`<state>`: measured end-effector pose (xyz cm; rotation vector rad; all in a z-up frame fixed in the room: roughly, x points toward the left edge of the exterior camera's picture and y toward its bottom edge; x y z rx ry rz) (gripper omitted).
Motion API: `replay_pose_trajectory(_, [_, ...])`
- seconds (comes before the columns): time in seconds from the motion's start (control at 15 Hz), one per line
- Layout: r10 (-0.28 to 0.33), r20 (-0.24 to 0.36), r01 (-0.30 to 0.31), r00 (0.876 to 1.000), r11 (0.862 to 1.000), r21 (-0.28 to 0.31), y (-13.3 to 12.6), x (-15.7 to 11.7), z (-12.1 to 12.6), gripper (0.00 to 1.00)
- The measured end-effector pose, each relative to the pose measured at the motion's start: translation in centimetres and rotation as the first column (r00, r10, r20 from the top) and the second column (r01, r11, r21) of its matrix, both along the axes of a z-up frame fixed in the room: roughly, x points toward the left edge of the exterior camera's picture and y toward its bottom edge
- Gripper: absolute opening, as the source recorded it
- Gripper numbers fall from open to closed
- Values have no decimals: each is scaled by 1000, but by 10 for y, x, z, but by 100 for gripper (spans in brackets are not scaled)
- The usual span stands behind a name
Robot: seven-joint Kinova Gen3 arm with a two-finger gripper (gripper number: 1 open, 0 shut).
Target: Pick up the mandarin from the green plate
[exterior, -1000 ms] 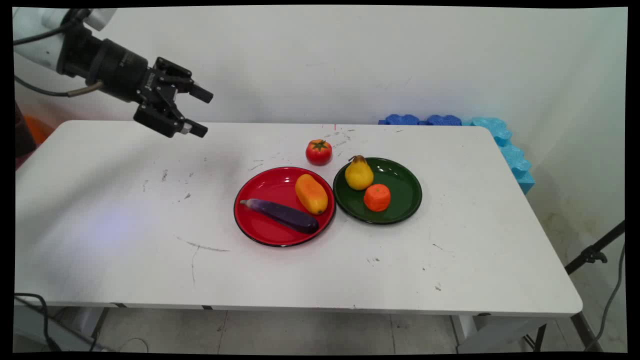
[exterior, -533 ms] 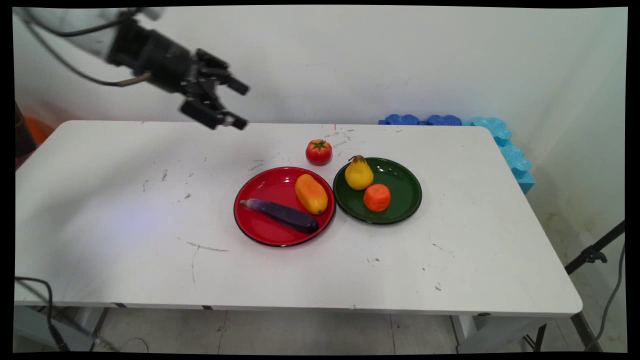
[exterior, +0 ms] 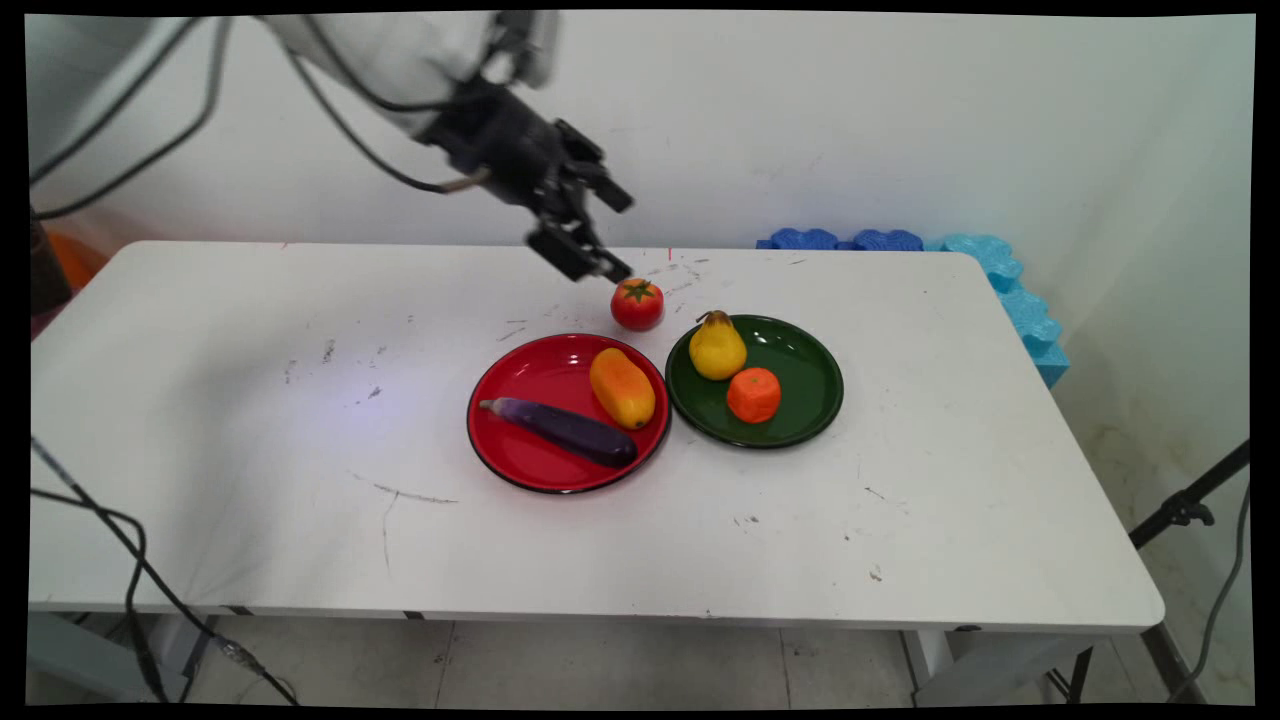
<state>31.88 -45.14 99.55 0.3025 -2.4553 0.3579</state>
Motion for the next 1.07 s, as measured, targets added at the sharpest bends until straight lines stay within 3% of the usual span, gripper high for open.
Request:
replay_pose_trajectory(0.2, [-42, 49, 41, 998, 999, 10, -19, -32, -19, 100])
replay_pose_trajectory(0.4, [-106, 112, 103, 988, 994, 29, -40, -68, -48, 100])
replay_pose_trajectory(0.73, [-192, 196, 183, 962, 981, 62, -73, -114, -97, 100])
replay_pose_trajectory(1.07, [-242, 238, 228, 941, 970, 88, -97, -140, -132, 100])
